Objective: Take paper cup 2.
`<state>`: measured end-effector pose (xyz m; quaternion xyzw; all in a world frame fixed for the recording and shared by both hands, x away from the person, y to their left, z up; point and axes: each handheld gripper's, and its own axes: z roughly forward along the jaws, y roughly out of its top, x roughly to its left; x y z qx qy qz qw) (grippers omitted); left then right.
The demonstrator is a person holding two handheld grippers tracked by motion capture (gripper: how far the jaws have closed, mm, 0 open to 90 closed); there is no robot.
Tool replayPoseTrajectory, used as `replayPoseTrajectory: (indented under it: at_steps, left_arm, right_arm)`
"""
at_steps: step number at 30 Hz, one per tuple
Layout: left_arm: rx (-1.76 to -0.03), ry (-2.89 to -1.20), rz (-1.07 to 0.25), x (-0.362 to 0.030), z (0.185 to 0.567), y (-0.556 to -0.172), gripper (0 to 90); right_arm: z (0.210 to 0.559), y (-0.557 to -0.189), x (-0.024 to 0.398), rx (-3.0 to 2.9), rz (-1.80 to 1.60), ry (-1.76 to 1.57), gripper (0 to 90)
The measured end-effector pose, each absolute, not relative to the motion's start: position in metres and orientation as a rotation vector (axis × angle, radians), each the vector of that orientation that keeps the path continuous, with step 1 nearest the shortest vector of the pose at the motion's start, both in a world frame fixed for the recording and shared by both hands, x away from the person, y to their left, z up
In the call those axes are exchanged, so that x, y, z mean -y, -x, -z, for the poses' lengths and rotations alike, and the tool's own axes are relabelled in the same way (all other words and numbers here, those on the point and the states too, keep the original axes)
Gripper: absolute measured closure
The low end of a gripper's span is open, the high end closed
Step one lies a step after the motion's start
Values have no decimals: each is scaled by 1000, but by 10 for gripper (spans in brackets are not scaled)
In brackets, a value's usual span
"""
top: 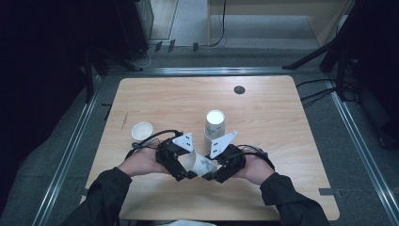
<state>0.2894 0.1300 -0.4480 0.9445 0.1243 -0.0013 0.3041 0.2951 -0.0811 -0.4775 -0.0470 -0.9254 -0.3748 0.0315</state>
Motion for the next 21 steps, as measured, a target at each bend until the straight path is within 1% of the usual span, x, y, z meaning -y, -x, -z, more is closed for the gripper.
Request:
replayPoseTrajectory:
  at_steps: [7,8,13,21]
  left_arm:
    - [-358,-2406,-14,-140,439,-292,106]
    - [-363,-2386,1,-142,438,-292,107]
    - [-377,-2322,-3,-147,434,-291,123]
    - [-414,-2205,6,-152,430,-287,128]
  right_arm:
    - [467,-299,92,2829,1249,189,349]
    - [465,-299,94,2824,1259,197,349]
    - [456,-300,99,2804,1331,211,348]
    - [448,-300,100,2760,1397,197,348]
